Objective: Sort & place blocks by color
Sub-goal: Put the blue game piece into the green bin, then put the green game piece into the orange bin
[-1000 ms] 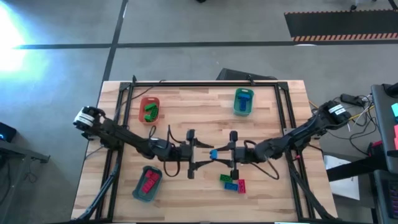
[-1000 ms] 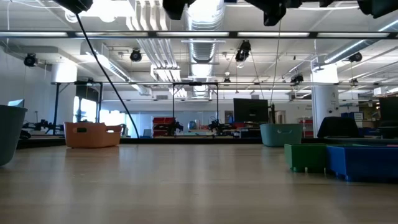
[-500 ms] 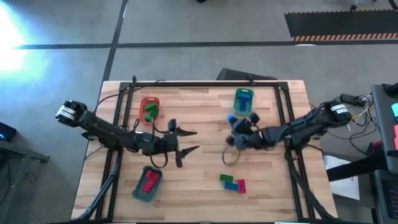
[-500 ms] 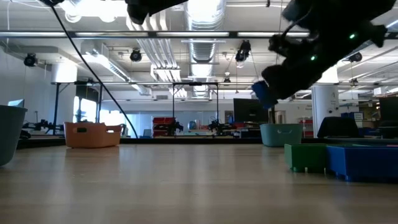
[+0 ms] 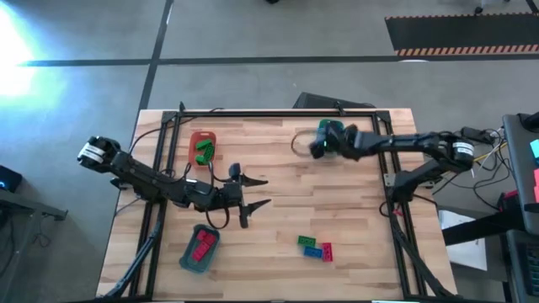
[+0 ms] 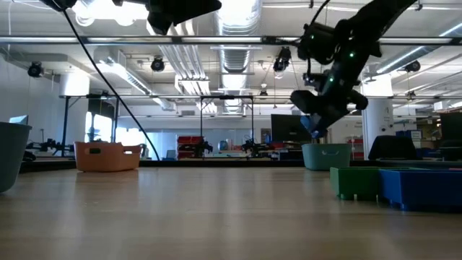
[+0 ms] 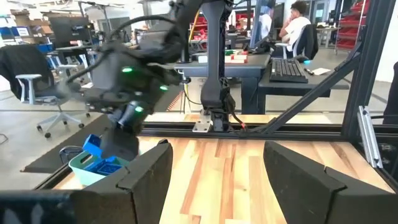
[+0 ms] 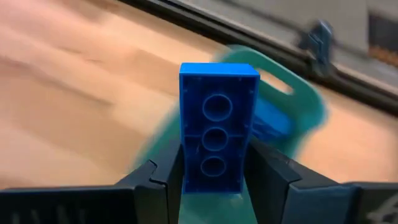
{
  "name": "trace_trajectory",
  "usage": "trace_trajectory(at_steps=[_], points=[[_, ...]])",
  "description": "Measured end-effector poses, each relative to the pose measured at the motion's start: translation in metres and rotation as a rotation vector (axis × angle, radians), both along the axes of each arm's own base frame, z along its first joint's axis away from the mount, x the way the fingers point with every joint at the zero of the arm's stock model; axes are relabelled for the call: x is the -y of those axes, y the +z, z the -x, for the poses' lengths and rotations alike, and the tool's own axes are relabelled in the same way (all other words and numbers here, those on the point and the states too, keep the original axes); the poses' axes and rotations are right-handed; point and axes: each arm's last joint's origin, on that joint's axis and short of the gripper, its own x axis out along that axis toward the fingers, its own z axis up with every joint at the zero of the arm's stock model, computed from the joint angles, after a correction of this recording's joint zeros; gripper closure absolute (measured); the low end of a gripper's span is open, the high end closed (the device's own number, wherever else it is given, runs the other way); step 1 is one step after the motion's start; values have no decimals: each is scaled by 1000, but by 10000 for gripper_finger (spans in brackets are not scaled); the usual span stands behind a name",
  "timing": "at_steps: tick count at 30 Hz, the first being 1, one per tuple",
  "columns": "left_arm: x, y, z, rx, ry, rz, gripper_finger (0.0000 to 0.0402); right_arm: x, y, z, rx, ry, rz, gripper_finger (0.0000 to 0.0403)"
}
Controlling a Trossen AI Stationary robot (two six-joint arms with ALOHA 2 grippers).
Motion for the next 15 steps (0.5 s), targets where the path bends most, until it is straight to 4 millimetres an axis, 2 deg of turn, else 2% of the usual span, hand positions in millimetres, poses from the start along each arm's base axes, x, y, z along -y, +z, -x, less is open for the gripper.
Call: trace_trajectory(at_steps=[3, 5, 15], points=[[0, 0, 0, -1, 0, -7, 166, 22, -3, 12, -6, -73, -97, 278], [0, 0, 0, -3, 0, -8, 166, 30, -4, 16, 25, -78, -154, 267], [0, -4, 0, -18, 0, -14, 166, 33, -1, 16, 39, -82, -161, 185]])
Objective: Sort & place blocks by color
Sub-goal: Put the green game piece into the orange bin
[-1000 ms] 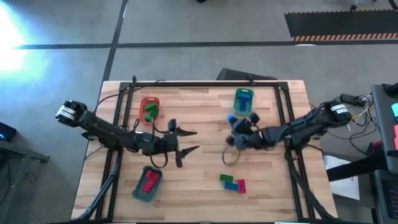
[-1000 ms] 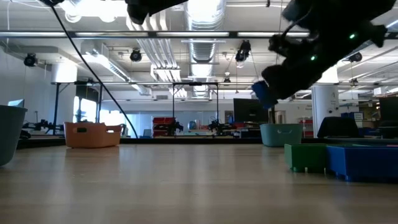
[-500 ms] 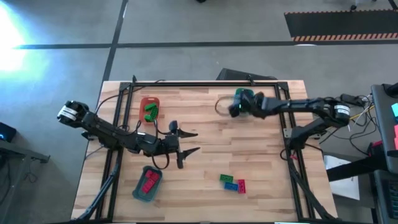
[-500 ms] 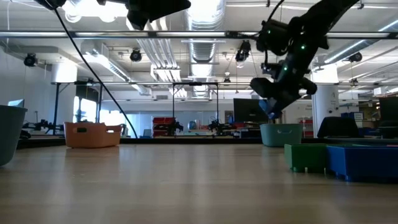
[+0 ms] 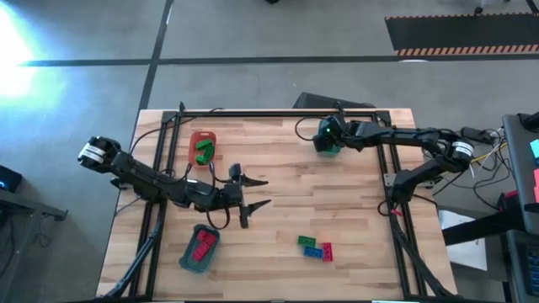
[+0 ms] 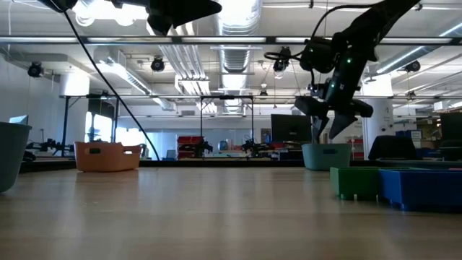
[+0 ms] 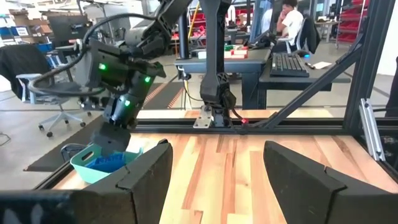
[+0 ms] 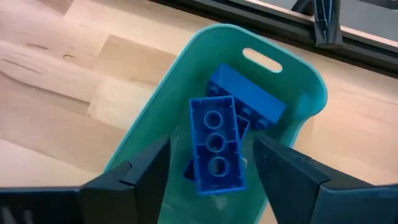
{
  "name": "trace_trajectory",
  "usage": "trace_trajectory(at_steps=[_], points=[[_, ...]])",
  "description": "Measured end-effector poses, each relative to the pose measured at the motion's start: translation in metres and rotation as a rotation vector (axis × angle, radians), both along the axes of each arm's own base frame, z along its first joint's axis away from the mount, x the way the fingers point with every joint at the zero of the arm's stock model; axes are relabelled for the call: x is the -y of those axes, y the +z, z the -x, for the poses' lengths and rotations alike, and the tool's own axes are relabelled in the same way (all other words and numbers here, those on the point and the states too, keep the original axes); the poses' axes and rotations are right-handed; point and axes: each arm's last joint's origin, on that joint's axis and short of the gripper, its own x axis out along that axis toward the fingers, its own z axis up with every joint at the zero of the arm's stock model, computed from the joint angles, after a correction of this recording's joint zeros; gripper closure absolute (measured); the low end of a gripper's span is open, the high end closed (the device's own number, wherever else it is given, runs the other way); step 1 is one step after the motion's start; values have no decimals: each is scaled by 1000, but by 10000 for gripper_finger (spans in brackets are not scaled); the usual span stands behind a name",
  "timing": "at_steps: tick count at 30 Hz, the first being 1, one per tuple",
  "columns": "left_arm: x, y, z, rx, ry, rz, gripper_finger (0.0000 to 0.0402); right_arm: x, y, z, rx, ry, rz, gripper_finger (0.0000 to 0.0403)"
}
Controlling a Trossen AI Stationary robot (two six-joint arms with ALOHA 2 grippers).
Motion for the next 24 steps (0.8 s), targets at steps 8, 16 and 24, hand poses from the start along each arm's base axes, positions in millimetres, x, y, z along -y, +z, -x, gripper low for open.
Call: trace_trajectory(at_steps=[8, 16, 24], points=[[-1, -6, 2, -17, 0, 1, 166, -18, 25, -12, 26, 85, 4, 162], [-2, -17, 6, -45, 0, -3, 166, -74, 69, -31, 120, 314, 46, 173], [-2, -19, 6, -50, 1, 16, 166, -155, 76, -43, 172, 652, -37, 175]])
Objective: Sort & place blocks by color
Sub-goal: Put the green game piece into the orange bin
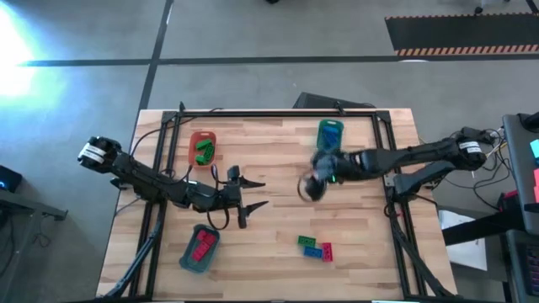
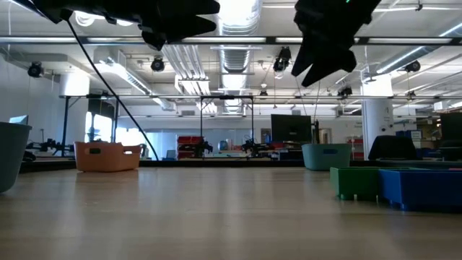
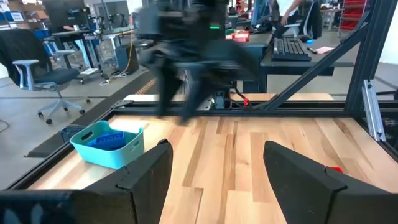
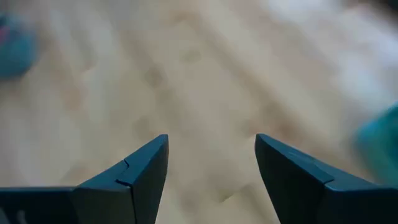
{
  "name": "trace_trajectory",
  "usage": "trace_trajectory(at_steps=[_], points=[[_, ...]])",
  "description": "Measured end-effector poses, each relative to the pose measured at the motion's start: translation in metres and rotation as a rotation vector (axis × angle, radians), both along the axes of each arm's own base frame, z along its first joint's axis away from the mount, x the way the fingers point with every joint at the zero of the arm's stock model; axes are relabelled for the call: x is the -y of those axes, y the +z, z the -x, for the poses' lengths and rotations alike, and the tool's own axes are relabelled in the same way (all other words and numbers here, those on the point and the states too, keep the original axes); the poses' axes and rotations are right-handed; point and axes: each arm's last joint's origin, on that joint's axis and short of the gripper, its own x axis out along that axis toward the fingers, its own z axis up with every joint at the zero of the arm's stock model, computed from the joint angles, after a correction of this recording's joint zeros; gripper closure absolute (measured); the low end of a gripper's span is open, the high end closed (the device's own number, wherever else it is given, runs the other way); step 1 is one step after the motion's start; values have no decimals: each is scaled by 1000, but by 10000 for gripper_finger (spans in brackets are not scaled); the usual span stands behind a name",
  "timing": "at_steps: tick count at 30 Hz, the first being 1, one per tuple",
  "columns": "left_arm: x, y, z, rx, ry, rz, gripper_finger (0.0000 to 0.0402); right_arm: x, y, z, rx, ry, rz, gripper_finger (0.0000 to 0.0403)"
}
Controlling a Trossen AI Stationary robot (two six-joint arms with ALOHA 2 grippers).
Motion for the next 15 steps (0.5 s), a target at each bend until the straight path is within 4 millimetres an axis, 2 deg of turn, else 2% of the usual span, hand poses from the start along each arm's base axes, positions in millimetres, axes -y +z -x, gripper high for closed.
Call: trace_trajectory(at_steps=[4, 11, 15], points=[[1, -2, -3, -10, -3, -1, 166, -42, -12, -1, -34, 146, -38, 175], [5, -13, -15, -42, -4, -13, 166, -110, -51, 0, -124, 369, -11, 175], [7, -17, -18, -52, -3, 3, 166, -131, -71, -6, -136, 402, -17, 175]])
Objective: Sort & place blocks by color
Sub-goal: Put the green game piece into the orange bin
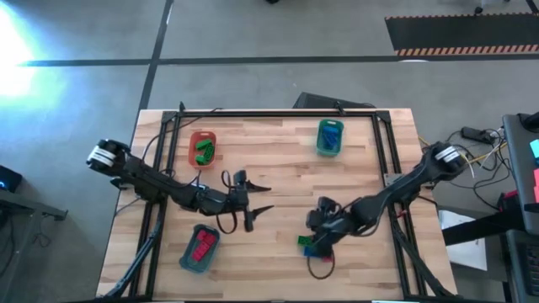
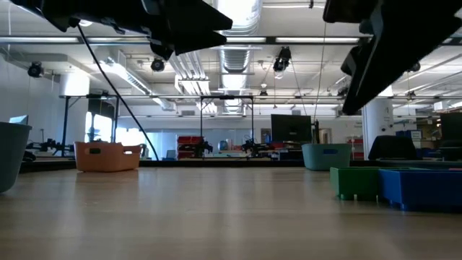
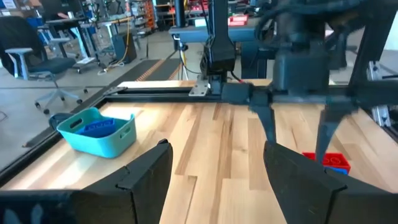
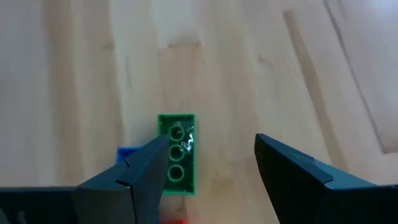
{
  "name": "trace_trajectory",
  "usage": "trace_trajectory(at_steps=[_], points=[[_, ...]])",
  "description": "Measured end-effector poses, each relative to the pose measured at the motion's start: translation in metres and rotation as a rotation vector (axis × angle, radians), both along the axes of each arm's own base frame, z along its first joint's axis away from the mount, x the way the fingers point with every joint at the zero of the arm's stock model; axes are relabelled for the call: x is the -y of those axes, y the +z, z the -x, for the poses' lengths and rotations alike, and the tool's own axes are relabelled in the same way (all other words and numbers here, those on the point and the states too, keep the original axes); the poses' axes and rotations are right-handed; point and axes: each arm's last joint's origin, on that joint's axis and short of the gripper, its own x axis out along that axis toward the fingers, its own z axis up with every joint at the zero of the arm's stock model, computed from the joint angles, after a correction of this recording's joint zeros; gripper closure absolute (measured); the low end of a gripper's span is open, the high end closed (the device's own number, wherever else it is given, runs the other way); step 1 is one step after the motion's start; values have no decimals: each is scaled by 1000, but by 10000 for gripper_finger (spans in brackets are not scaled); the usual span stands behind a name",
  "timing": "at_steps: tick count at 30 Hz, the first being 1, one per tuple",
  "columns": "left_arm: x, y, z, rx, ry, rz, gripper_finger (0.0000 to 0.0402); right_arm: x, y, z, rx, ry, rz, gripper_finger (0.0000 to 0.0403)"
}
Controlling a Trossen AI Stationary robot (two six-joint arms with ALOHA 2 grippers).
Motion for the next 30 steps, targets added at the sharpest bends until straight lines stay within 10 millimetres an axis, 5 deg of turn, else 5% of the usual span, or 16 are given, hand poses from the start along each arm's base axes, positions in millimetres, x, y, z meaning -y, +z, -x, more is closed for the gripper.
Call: trace_trajectory(at_steps=[17, 22, 30], points=[[0, -1, 0, -5, 0, 0, 166, -9, -49, -23, -180, -1, 190, 175], [0, -1, 0, -5, 1, 0, 166, -1, -41, -17, -181, -30, 338, 175], [0, -1, 0, -5, 2, 0, 166, 5, -12, -12, -108, -79, 233, 172]])
